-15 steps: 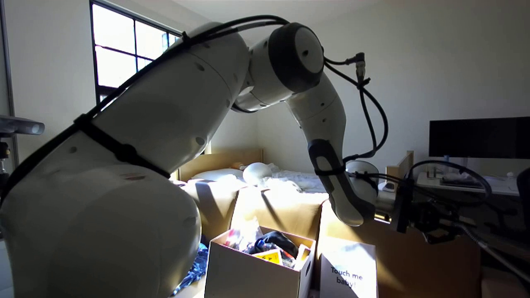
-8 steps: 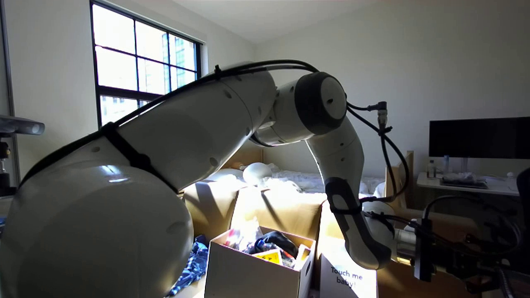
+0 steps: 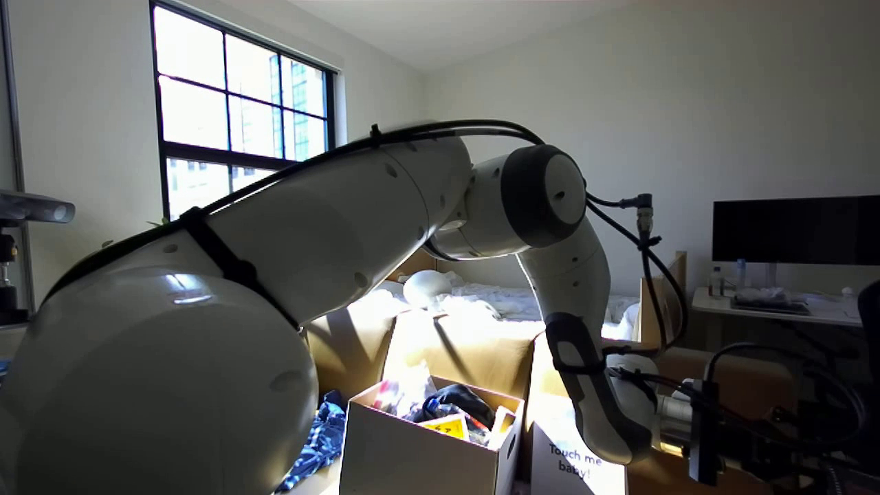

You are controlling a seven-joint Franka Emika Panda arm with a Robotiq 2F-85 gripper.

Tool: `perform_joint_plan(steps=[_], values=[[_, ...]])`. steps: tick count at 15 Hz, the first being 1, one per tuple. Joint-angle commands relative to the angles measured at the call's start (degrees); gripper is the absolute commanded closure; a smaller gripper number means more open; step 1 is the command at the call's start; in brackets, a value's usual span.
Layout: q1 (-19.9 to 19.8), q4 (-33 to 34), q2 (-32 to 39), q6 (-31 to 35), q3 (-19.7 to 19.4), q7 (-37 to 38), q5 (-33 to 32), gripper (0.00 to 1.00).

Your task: Remove the brown notepad from the box and put it on the right armrest

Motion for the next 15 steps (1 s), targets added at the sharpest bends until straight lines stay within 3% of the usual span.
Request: perform_joint_plan(steps=[1,8,12,13,15], values=[[1.1,5.8,6.5,-3.3,0.9,-2.0,-1.7,0.94],[1.7,22.2,22.1,-11.1,-1.0,-8.0,-0.9,0.94],[0.4,30.8,29.3,-9.9,-2.3,-13.1,-0.7,0.94],[0.6,25.9,25.8,-9.0,-2.4,-11.7,-1.1,0.94],[-0.8,29.0,27.2,-5.9,-1.6,-11.3,-0.5,0.94]])
